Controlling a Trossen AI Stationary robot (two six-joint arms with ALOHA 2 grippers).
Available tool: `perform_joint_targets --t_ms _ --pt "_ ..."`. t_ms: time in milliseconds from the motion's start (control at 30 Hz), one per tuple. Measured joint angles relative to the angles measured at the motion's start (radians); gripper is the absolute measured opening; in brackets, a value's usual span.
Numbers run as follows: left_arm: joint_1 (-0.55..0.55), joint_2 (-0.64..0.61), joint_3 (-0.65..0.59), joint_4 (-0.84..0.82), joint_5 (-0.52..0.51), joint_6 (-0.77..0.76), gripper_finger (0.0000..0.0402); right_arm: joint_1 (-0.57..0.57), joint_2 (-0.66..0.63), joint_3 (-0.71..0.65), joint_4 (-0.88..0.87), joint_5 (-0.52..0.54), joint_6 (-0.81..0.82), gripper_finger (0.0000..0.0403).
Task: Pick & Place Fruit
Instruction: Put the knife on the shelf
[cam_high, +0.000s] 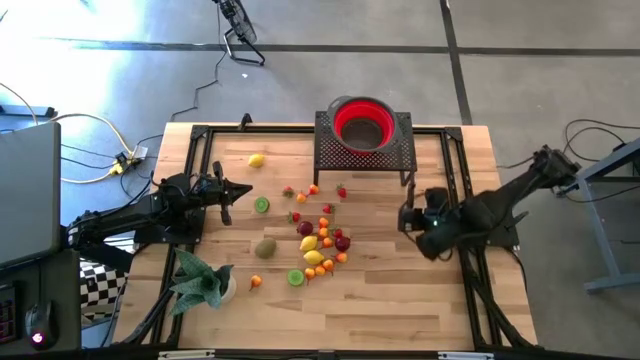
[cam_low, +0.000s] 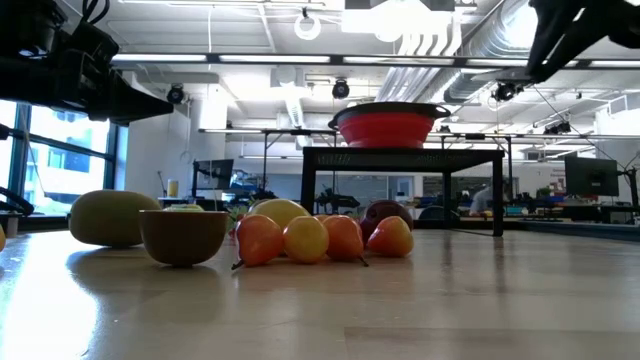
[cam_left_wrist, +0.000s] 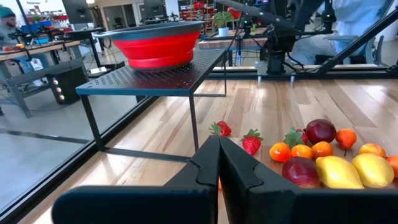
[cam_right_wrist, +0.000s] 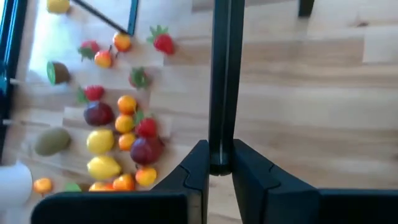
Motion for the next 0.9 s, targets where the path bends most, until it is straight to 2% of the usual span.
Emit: perform_joint_targets --t_ms 267,600,900 --pt "0.000 0.000 0.000 0.001 0.000 -0.004 0.0000 -0.247 -0.070 0.000 -0.008 -0.124 -0.260 0.0040" --pt "0.000 0.000 0.000 0.005 0.000 0.001 0.0000 -0.563 -0.079 0.000 -0.012 -0.266 -0.570 0.0040" --pt "0.000 0.000 -0.002 0.019 -0.001 0.135 0.0000 -0.841 -0.079 0.000 0.074 -0.427 -0.786 0.0040"
